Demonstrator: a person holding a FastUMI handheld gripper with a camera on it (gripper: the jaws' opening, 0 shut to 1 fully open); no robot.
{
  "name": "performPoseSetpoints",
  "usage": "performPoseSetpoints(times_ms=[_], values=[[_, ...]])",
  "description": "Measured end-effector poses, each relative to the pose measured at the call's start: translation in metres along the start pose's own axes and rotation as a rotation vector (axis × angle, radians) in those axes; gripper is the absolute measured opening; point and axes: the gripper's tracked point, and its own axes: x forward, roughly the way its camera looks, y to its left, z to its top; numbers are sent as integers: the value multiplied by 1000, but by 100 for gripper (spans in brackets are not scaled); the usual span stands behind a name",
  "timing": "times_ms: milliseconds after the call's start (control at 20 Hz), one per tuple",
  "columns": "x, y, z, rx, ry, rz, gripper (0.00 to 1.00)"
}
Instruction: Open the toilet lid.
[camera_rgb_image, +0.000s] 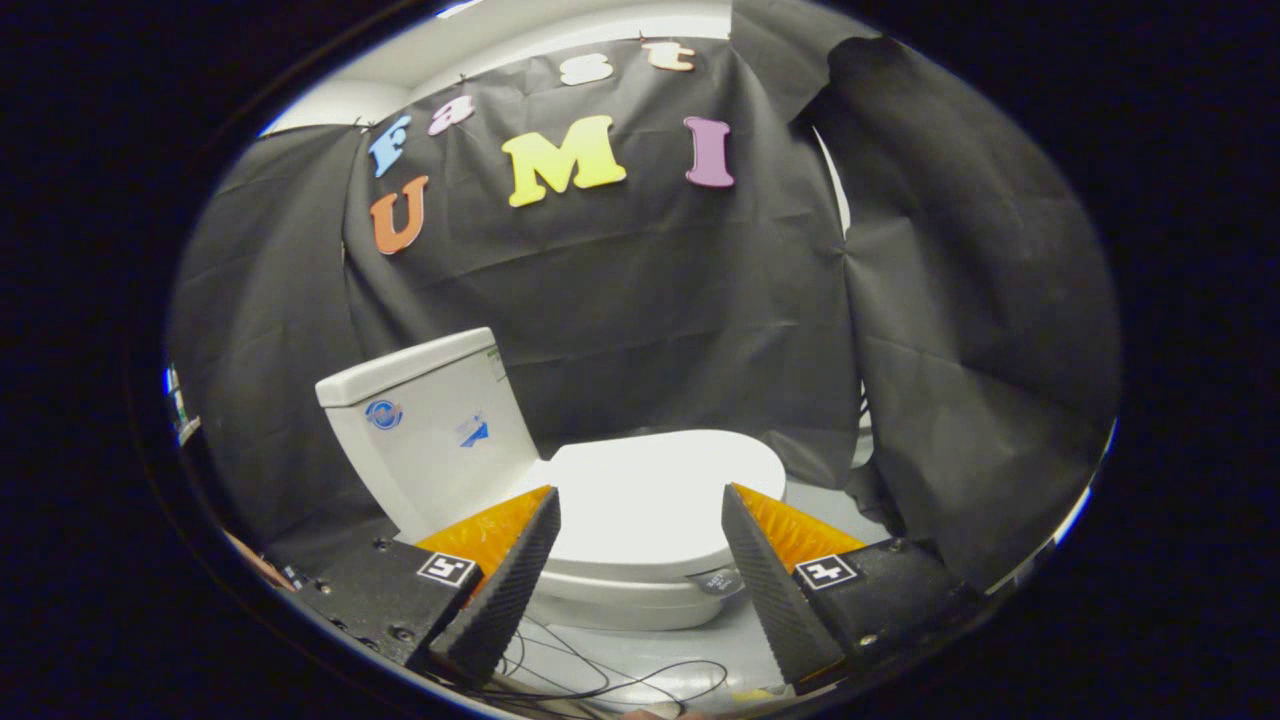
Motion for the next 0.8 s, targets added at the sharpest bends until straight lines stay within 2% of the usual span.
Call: performPoseSetpoints(times_ms=[300,550,800], values=[[31,-9,-40,189,108,49,98],[53,-21,-53,376,174,66,98],[72,-48,-75,566,262,12,100]])
